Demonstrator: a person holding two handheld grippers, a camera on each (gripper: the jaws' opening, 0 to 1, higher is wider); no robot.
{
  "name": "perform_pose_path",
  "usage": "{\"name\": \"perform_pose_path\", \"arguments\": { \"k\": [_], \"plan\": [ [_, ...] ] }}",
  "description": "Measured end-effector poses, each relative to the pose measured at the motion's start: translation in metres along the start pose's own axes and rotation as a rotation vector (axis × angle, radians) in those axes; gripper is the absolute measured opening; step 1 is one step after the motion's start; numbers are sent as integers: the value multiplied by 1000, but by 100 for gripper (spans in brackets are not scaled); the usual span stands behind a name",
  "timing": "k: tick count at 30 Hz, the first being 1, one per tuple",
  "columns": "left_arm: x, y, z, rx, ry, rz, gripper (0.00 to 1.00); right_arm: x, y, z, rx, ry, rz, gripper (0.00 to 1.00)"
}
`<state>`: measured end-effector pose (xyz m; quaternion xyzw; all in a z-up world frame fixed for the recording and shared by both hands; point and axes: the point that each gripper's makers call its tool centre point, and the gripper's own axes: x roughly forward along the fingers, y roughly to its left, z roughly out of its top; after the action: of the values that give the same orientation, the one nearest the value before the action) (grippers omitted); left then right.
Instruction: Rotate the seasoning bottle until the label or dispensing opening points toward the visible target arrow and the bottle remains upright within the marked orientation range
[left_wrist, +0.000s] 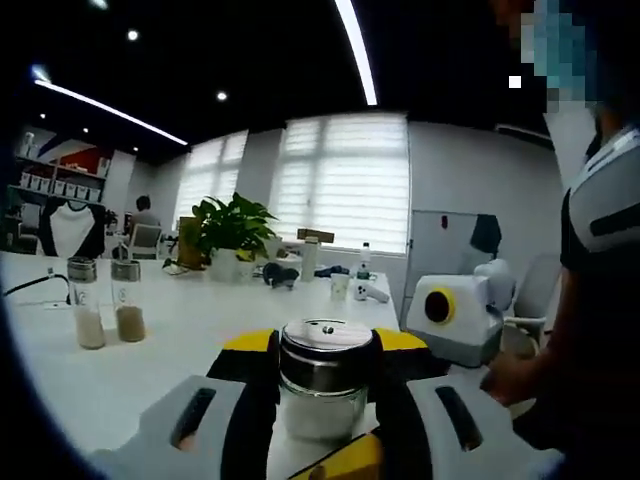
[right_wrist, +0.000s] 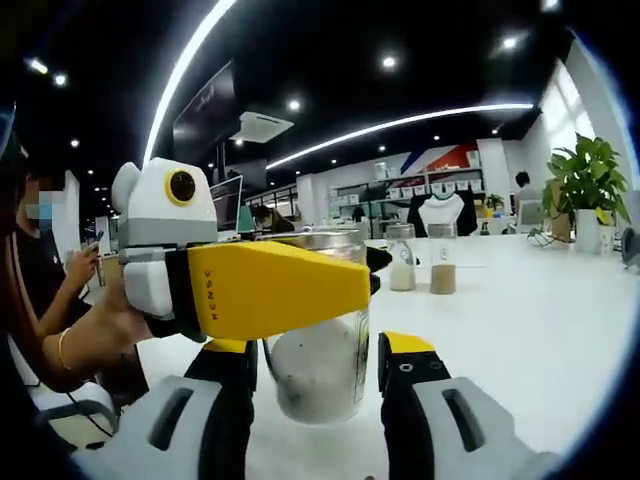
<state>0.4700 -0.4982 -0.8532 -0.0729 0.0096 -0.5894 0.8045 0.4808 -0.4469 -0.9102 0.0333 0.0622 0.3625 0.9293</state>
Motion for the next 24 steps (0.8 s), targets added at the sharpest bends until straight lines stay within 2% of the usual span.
{"name": "perform_pose_path", "arguments": {
  "k": [8, 13, 20, 24],
  "plan": [
    [-1, -8, -1, 11, 13, -39, 38, -1, -1, 0, -1, 1, -5, 45],
    [-1, -9, -2, 11, 18, -40, 38, 0, 3, 1, -4, -7, 13, 40],
    [-1, -11, -7, 25, 41, -32, 38, 0, 4, 0, -14, -1, 12, 39],
    [-2, -9, -9, 18, 48, -27, 38, 1, 8, 0, -28, -4, 24, 35]
  ]
}}
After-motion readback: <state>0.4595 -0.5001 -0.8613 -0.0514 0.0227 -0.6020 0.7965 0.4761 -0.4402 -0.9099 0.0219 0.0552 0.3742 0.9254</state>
